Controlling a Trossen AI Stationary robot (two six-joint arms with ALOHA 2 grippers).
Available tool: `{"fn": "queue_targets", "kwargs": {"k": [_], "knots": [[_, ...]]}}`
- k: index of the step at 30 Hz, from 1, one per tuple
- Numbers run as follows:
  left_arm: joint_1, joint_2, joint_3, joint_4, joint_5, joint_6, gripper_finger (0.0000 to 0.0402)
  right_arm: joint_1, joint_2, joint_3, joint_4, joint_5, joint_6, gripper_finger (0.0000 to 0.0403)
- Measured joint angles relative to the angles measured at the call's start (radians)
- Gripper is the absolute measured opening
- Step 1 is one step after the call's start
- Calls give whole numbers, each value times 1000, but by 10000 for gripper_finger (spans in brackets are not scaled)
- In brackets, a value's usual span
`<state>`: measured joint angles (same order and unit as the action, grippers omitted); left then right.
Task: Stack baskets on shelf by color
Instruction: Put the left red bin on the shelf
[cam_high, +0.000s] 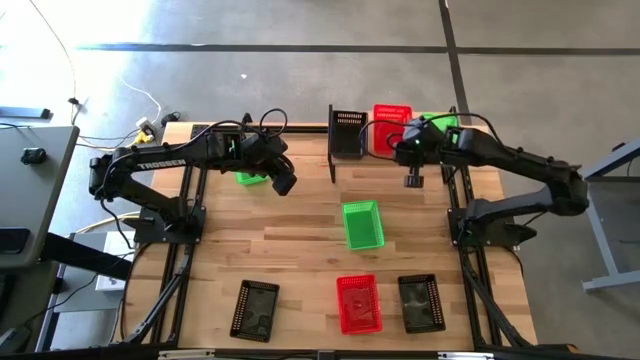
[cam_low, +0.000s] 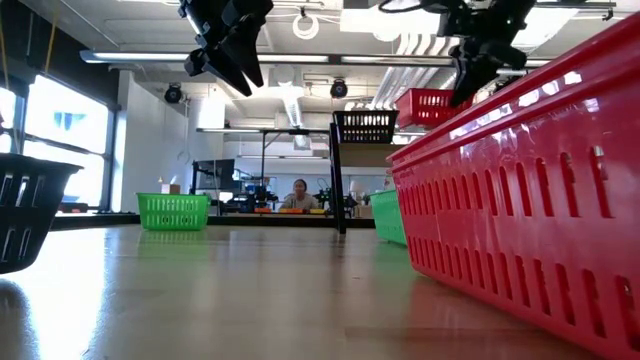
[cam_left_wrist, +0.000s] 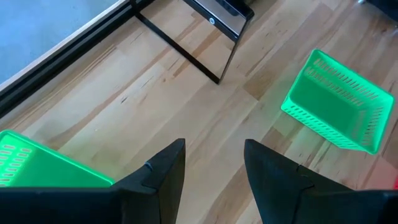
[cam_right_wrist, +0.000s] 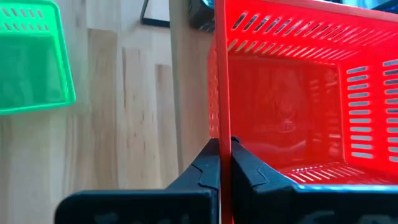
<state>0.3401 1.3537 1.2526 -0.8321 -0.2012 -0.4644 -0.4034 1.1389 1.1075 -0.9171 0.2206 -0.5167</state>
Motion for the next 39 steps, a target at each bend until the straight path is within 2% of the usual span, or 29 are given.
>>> {"fn": "queue_targets", "kwargs": {"k": [9, 17, 26, 35, 39], "knots": [[0, 0, 0, 0, 0, -8, 156, -67, 28, -19, 41, -96, -42, 0], [0, 0, 0, -1, 1, -7, 156, -75, 92, -19, 31, -90, -43, 0], [0, 0, 0, -1, 1, -14, 156, -74, 90, -19, -4, -13, -39, 0], [0, 0, 0, -1, 1, -23, 156, -74, 90, -19, -21, -13, -40, 1], [0, 0, 0, -1, 1, -23, 156, -74, 90, -13, -31, -16, -38, 17]]}}
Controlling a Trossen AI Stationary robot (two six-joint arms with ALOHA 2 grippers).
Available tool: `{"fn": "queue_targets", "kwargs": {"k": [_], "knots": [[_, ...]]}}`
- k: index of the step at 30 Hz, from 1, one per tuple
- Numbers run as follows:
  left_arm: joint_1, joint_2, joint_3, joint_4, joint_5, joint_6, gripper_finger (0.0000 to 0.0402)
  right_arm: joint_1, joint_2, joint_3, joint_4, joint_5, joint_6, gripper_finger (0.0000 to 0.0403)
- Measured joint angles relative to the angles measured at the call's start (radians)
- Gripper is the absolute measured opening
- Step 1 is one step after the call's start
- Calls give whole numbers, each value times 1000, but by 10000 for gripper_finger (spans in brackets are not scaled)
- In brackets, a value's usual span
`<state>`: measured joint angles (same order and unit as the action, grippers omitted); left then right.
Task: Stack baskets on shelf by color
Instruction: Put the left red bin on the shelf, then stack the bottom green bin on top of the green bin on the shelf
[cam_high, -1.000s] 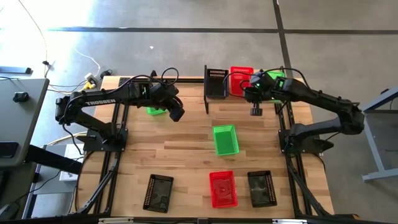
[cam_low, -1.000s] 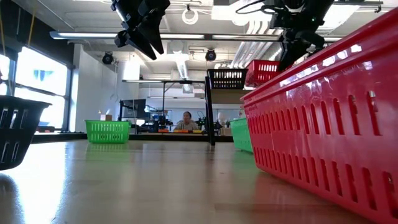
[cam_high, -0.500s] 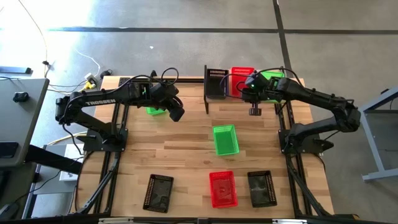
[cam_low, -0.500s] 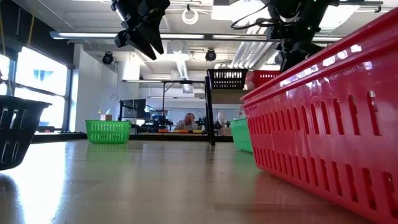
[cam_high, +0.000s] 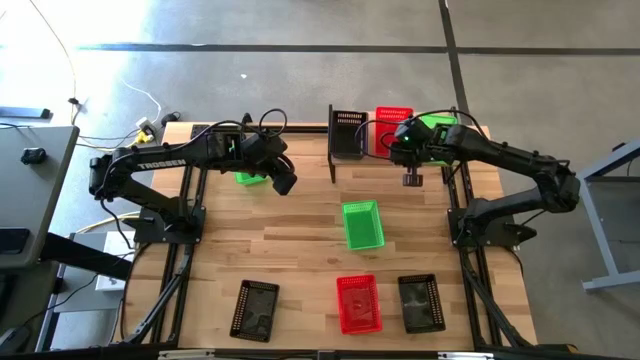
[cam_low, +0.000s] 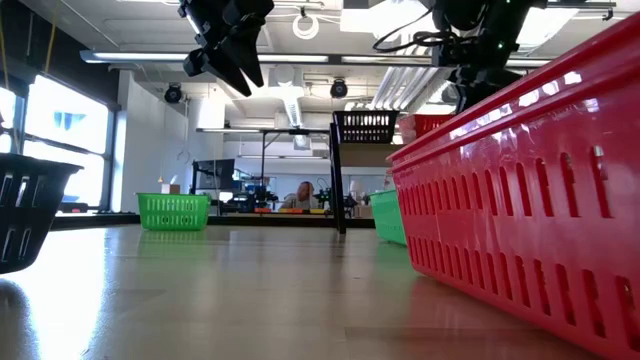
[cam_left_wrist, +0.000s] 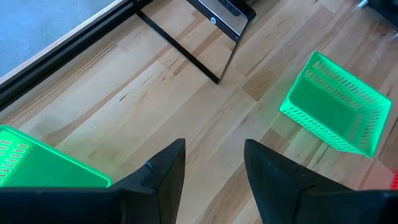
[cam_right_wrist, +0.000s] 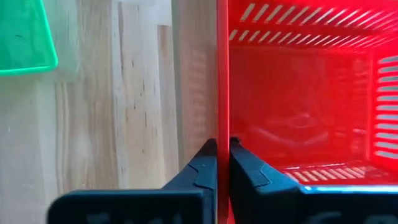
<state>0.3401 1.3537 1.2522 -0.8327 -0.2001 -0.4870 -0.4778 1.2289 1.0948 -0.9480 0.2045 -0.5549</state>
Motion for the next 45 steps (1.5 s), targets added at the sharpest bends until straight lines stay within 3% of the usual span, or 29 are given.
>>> {"fn": "queue_targets", "kwargs": {"k": [10, 25, 35, 45], "knots": [[0, 0, 0, 0, 0, 0, 156, 0, 0, 56, -14, 2, 5, 86], [0, 0, 0, 0, 0, 1, 156, 27, 0, 203, -133, -49, 156, 92], [0, 0, 0, 0, 12, 31, 156, 170, 0, 253, -133, -285, 463, 91], [0, 0, 0, 0, 16, 88, 156, 400, 12, 251, -115, -318, 704, 91]]}}
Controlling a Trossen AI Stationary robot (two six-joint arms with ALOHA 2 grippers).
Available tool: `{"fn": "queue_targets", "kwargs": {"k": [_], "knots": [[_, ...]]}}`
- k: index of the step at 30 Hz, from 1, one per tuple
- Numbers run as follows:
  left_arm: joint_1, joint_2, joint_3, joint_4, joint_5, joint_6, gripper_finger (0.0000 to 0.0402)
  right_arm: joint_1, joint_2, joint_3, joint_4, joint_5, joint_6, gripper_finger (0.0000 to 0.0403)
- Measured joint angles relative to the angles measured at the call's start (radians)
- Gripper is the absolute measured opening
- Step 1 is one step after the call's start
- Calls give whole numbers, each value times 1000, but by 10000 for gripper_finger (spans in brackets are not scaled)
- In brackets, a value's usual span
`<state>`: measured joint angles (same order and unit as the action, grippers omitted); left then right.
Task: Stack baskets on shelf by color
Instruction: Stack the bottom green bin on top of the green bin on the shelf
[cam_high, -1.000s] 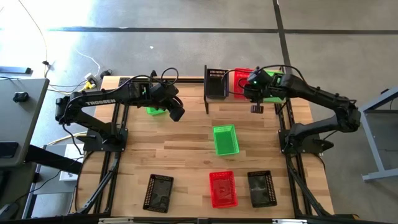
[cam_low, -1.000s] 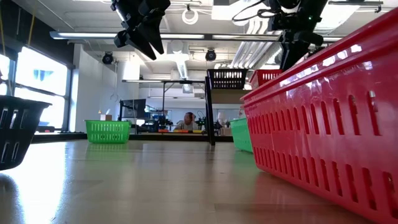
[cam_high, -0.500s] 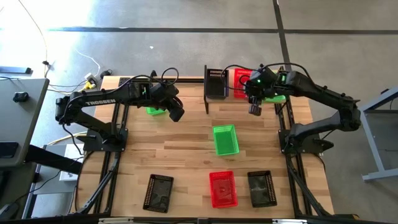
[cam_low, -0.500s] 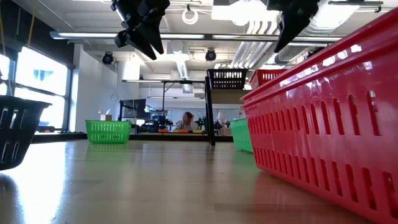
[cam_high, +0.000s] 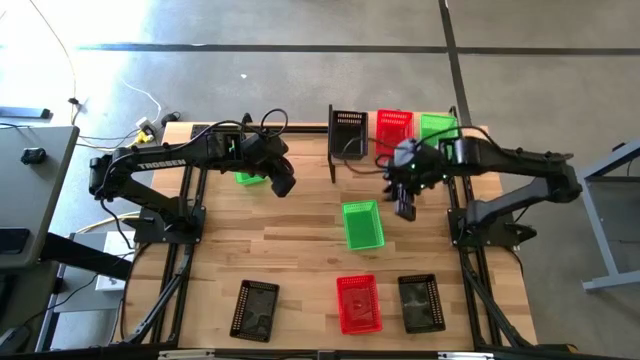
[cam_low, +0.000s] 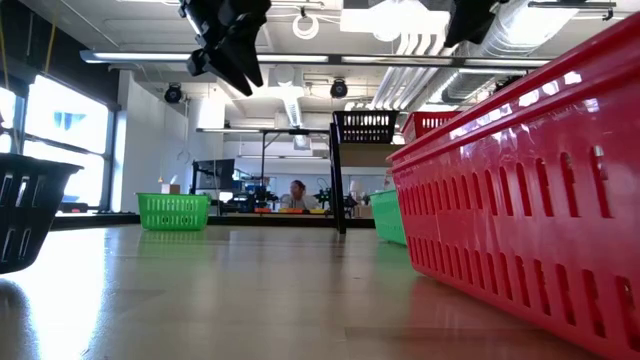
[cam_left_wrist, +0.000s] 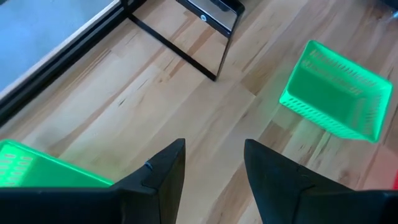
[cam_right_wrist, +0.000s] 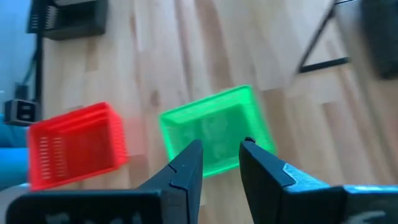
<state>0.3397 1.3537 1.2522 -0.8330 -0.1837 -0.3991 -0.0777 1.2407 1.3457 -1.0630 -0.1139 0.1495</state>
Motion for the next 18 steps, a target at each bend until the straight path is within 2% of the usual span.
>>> {"fn": "queue_targets", "kwargs": {"k": [7, 13, 18], "knots": [[0, 0, 0, 0, 0, 53, 156, 137, 65, -1, 31, 22, 110, 91], [0, 0, 0, -6, 28, 98, 156, 228, 152, -1, 29, 79, 113, 91], [0, 0, 0, -38, 29, 139, 156, 278, 240, -2, 32, 86, 116, 91]]}}
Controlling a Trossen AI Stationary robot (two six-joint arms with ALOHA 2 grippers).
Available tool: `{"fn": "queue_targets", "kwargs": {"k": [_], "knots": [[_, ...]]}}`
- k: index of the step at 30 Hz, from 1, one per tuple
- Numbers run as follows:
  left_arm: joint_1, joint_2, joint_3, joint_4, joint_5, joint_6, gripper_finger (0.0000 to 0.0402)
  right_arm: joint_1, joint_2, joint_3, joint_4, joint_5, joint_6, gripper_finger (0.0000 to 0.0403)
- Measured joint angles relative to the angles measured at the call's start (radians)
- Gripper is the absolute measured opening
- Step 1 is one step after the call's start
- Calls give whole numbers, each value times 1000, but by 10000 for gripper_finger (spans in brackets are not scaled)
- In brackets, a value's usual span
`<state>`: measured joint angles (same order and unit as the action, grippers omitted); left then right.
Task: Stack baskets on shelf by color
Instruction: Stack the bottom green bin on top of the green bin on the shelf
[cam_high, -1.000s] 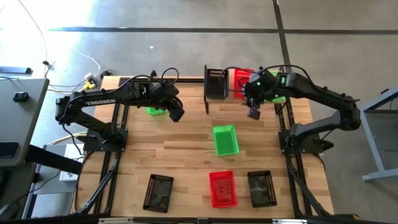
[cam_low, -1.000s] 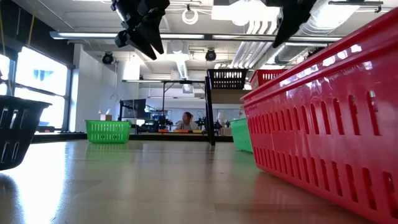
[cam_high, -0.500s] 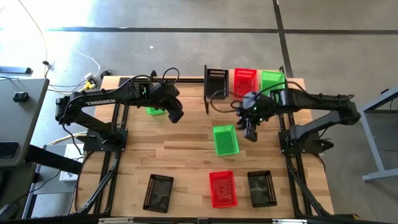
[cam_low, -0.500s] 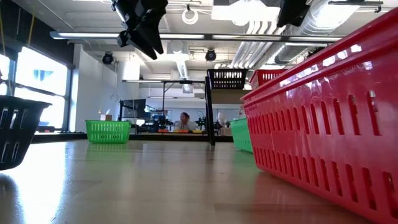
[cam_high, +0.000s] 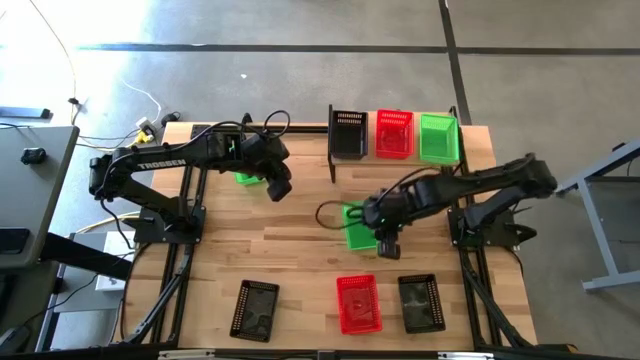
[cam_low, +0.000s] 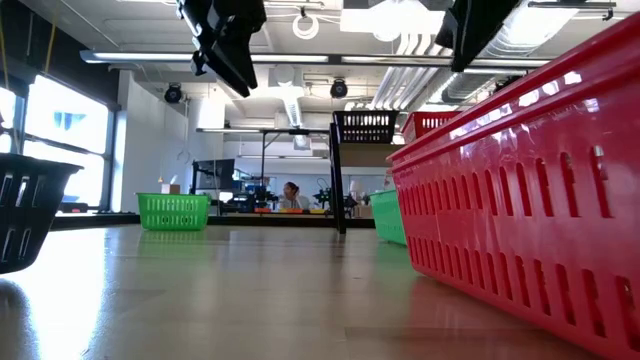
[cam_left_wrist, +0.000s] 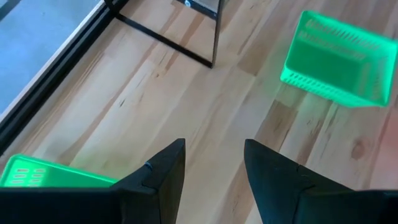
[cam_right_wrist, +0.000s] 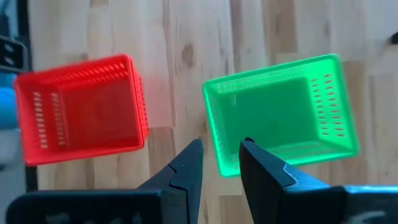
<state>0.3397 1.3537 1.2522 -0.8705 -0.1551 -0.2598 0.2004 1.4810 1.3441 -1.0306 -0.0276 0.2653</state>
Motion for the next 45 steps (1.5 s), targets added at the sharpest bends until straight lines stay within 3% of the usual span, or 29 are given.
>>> {"fn": "queue_targets", "kwargs": {"k": [16, 45], "knots": [[0, 0, 0, -32, -5, 36, 156, 26, 228, -1, 12, -2, 2, 91], [0, 0, 0, -31, -5, 38, 156, 29, 355, 0, 78, -1, 82, 91]]}}
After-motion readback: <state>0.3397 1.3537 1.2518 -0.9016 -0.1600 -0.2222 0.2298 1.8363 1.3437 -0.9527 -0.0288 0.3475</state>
